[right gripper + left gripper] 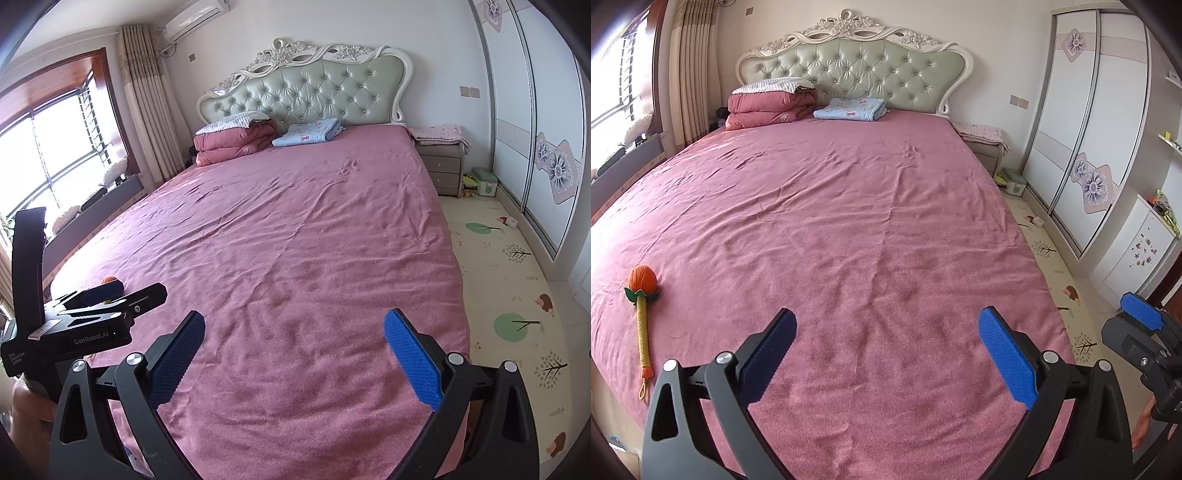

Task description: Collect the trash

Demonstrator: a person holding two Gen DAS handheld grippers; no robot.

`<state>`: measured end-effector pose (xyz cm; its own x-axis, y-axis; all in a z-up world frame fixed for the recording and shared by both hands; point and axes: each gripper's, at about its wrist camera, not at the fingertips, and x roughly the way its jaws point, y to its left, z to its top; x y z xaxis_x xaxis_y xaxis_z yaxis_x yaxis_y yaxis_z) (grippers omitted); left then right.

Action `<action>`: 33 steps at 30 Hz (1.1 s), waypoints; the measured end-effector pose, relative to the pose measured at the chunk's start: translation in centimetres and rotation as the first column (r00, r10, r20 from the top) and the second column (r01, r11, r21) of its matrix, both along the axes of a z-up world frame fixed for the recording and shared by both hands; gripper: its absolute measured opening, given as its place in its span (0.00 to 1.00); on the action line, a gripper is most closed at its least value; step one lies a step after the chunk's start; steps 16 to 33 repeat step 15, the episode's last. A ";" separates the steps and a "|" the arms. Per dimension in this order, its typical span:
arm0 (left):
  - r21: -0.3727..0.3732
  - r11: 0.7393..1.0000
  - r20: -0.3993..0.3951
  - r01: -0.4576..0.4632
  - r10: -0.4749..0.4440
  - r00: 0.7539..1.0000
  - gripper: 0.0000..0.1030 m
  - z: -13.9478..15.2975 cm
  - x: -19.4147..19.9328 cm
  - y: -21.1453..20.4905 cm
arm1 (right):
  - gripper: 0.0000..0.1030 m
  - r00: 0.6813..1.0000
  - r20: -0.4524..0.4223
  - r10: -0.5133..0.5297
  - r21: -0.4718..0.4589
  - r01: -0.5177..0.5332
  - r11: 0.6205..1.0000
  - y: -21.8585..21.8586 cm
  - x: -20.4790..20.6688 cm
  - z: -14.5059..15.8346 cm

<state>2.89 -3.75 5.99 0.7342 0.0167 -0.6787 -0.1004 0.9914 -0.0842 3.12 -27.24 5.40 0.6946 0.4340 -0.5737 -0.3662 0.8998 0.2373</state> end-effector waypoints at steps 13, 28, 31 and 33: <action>-0.015 1.000 0.017 0.010 -0.010 1.000 0.96 0.4 -0.2 -0.3 | 0.91 1.000 -0.004 0.006 -0.004 -0.006 1.000 0.0 0.0 -0.1; -0.017 1.000 0.018 0.019 -0.019 1.000 0.96 0.5 -0.2 -0.5 | 0.91 1.000 -0.004 0.007 -0.005 -0.007 1.000 0.0 0.0 -0.2; -0.017 1.000 0.018 0.019 -0.019 1.000 0.96 0.5 -0.2 -0.5 | 0.91 1.000 -0.004 0.007 -0.005 -0.007 1.000 0.0 0.0 -0.2; -0.017 1.000 0.018 0.019 -0.019 1.000 0.96 0.5 -0.2 -0.5 | 0.91 1.000 -0.004 0.007 -0.005 -0.007 1.000 0.0 0.0 -0.2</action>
